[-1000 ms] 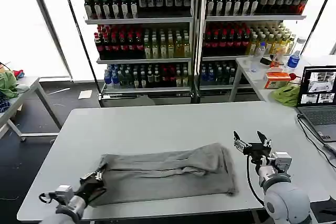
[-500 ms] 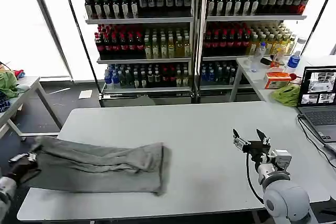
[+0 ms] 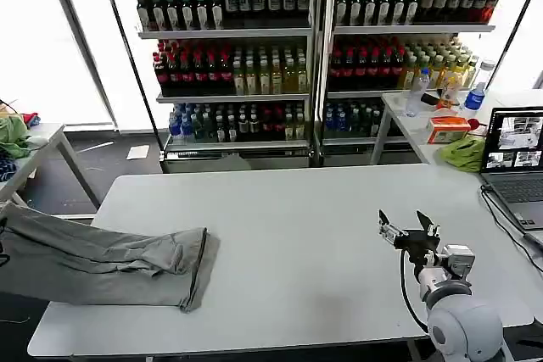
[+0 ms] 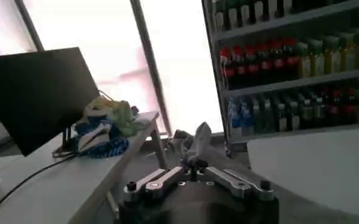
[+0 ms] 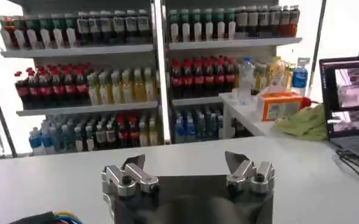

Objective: Fold and organize the clothes.

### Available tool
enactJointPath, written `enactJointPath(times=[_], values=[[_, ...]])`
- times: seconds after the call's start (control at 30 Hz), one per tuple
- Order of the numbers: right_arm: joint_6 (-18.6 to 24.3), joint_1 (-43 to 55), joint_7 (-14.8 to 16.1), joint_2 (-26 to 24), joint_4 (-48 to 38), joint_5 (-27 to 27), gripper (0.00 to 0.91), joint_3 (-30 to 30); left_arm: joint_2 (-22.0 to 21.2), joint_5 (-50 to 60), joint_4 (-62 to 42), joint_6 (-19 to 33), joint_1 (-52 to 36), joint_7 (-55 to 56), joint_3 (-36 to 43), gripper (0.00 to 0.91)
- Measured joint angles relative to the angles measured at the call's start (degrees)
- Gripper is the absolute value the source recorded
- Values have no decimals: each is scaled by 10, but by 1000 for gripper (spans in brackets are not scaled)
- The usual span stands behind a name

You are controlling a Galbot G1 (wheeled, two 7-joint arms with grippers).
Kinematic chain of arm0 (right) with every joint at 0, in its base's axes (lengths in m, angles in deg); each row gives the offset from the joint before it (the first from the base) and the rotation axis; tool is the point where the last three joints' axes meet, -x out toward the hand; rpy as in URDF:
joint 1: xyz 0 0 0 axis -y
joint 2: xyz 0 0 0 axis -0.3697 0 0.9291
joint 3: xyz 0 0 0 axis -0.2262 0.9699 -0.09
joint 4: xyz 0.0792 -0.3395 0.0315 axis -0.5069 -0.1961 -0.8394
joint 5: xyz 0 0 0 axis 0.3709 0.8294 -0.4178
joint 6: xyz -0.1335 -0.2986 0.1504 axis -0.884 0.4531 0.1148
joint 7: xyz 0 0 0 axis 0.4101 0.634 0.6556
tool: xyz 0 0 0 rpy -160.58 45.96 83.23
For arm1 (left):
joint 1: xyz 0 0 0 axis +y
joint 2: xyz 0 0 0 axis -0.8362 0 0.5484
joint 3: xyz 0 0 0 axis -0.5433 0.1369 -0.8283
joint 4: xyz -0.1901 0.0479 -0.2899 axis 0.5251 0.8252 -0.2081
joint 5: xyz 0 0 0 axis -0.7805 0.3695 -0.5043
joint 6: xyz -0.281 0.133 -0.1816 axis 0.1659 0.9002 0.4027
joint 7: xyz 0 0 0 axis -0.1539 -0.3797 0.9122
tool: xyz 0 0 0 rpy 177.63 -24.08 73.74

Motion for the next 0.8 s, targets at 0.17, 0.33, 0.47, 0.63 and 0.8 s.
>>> enactJointPath(times=[0.17, 0.33, 0.47, 0.63, 0.8], values=[[2, -10, -2, 5, 7, 5, 907, -4, -24, 18, 32, -1, 3, 11, 29, 0], [5, -22, -3, 8, 13, 9, 907, -8, -57, 51, 75, -7, -4, 23, 84, 0], [8, -33, -6, 12, 18, 12, 907, -10, -84, 76, 111, -13, -5, 30, 137, 0], [9, -44, -7, 16, 26, 17, 907, -10, -114, 105, 146, -19, -10, 39, 203, 0], [11, -53, -7, 19, 29, 20, 907, -11, -133, 120, 166, -22, -18, 43, 254, 0]])
